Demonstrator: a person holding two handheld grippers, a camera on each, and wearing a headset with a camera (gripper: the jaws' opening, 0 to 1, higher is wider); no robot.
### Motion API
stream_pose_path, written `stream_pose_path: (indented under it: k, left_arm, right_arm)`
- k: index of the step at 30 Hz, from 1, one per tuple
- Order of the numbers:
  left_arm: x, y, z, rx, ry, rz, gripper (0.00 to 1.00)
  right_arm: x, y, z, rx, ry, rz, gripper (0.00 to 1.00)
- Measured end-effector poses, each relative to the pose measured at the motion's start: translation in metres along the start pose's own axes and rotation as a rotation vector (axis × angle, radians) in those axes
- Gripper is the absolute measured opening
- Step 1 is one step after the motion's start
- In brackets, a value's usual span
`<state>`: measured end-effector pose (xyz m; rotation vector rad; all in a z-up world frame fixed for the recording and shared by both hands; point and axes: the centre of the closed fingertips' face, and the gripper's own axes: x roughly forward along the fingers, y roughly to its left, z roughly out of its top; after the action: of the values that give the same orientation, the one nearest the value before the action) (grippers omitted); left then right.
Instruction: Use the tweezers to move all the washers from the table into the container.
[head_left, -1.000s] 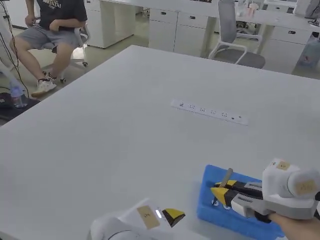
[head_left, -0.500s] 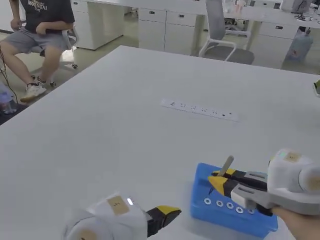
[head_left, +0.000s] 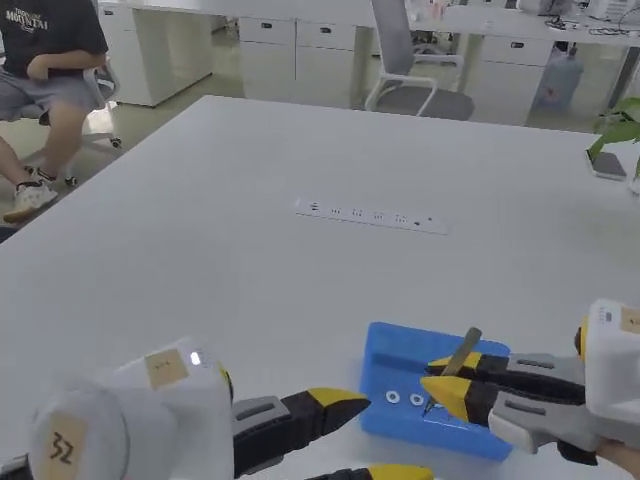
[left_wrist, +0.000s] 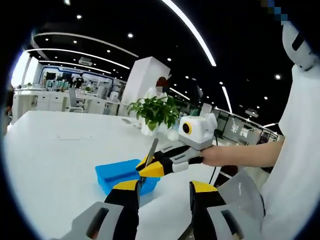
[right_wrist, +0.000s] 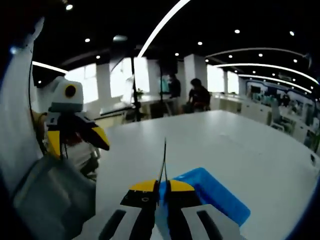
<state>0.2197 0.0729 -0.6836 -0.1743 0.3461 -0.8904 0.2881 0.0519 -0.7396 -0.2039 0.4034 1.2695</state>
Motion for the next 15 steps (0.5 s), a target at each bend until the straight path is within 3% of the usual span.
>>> stream_pose_path:
  k: [2,5,8,15]
  left_arm:
    - [0.002,-0.003,0.002,0.021,0.004,-0.023,0.35]
    - [0.005,-0.006,0.005,-0.013,-0.007,-0.069,0.31]
    - [0.009,-0.01,-0.003,0.069,0.052,-0.094,0.25]
    - [0.018,-0.023,-0.014,0.099,0.113,-0.183,0.17]
  right_arm:
    - [-0.003,0.01,-0.008,0.001,0.025,0.039,0.04]
    - [-0.007,0.024,-0.021,0.01,0.074,0.092,0.04]
    - [-0.011,0.043,-0.036,-0.004,0.133,0.162,0.04]
    - [-0.017,0.071,-0.049,-0.046,0.186,0.246,0.04]
